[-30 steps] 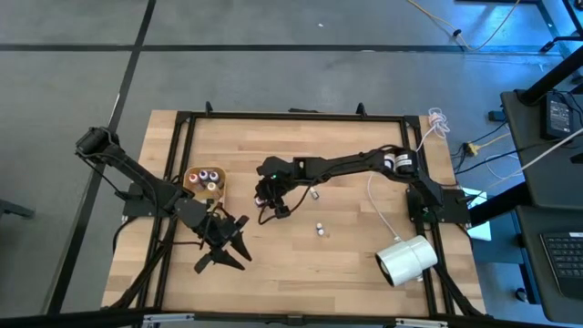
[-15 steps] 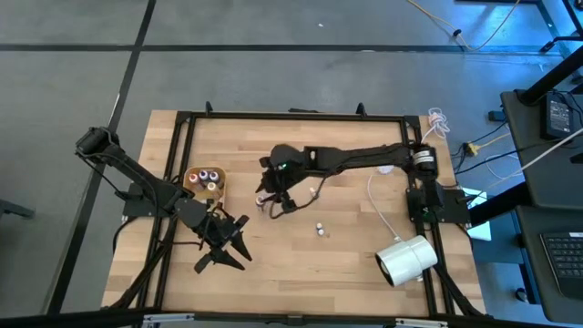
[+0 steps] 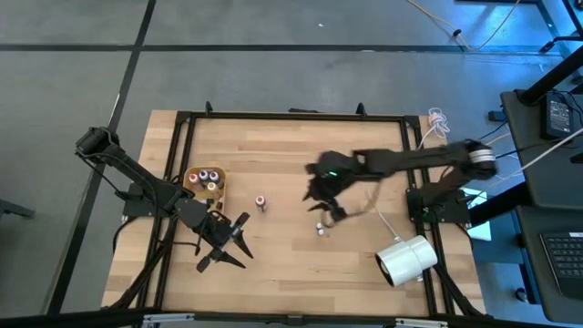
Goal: Pick & Place food coloring
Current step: Put the large pink food coloring bottle into the yellow bin
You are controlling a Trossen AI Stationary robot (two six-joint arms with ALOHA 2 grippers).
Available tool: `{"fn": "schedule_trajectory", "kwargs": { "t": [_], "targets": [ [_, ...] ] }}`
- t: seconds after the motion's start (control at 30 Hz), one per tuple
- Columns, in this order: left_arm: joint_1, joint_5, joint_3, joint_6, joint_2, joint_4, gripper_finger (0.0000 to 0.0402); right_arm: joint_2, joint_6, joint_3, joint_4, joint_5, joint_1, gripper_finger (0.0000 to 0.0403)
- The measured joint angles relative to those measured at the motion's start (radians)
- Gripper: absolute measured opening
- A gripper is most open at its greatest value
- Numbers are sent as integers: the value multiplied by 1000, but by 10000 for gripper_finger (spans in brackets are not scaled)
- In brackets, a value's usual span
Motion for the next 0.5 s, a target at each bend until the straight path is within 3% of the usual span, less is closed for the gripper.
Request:
{"fn": "schedule_trajectory", "kwargs": {
  "t": [0.1, 0.23, 0.37, 0.5],
  "targets": [
    [0, 0, 0, 38, 1, 0, 137, -168, 62, -177, 96, 143, 43, 163],
    [3, -7, 0, 41, 2, 19, 137, -385, 157, -390, 255, 237, 102, 163],
    [68, -143, 8, -50, 2, 51, 137, -552, 231, -563, 368, 339, 148, 163],
    [171, -182, 111, -201, 6, -303, 137, -656, 263, -677, 455, 442, 165, 163]
  ]
}}
